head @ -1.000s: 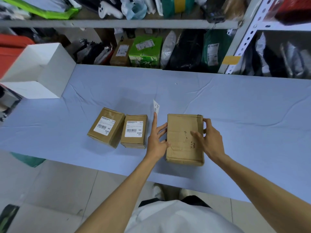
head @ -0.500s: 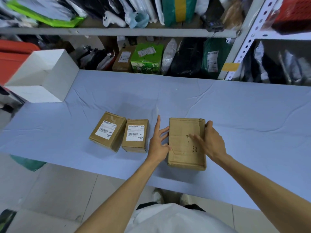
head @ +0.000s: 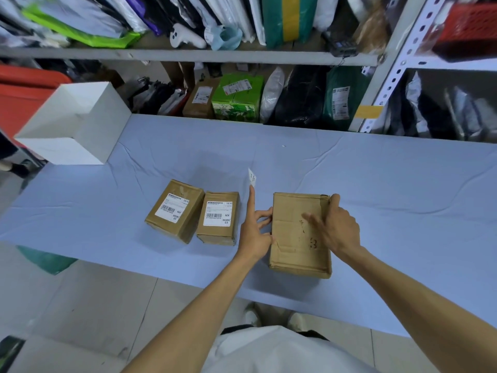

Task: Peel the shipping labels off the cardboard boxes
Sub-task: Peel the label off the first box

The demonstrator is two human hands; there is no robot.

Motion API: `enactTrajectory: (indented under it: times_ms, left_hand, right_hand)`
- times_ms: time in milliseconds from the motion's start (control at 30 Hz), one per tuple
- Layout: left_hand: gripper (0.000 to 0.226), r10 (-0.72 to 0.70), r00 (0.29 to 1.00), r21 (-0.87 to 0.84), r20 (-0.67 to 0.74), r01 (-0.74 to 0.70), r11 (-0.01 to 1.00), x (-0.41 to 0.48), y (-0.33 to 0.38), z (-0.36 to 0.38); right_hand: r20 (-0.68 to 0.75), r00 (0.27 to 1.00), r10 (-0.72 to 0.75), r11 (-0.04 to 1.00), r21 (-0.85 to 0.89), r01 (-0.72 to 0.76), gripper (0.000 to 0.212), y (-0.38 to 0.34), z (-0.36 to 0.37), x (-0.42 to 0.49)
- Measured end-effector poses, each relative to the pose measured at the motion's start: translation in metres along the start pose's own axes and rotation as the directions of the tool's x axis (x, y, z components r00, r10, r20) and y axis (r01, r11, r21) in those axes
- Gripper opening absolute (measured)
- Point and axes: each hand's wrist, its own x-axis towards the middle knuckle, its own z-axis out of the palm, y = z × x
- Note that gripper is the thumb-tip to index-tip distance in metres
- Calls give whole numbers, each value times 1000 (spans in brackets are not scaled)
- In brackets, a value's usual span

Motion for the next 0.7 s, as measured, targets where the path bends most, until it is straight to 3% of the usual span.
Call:
enactTrajectory:
  times_ms: [100,200,267,333,433,500,567,667,700]
  left_hand:
    - [117,7,1000,9,8,-7,1000,-4,5,-1]
    - [117,39,999,19,-12,-38,999,-4,7,2]
    - [117,48,999,26,-9,-48,999,-4,7,7]
    - [116,37,999,16,-5,-37,999,-6,7,11]
    - [116,12,1000,-21,-10,-12,1000,-6,3,11]
    - [116,7,1000,-24,-7,-7,1000,-4,1,7]
    - [115,7,1000,-25,-18,-8,1000,-2,-1,3]
    - [113,4,999,-29,-38,-5,1000,2,-1,1]
    - [113,-1,999,-28,-37,0,1000,2,0,1]
  right_hand:
    - [8,999,37,999,21,-37,70,-1,-1,-2]
    - [85,987,134,990,25,-137,115,-13,2,-8]
    - [82,977,199,978,52,-204,131,-20,5,-9]
    - [76,970,232,968,76,-238,122,-20,6,-7]
    - [29,978,206,975,82,-208,86,-12,6,-3]
    - [7,987,158,983,92,-158,73,-8,3,-1]
    - [66,992,105,987,115,-112,84,-9,0,-3]
    - [173,985,28,999,29,-34,120,-14,0,-11]
    - [181,983,15,999,31,-21,121,-13,0,-12]
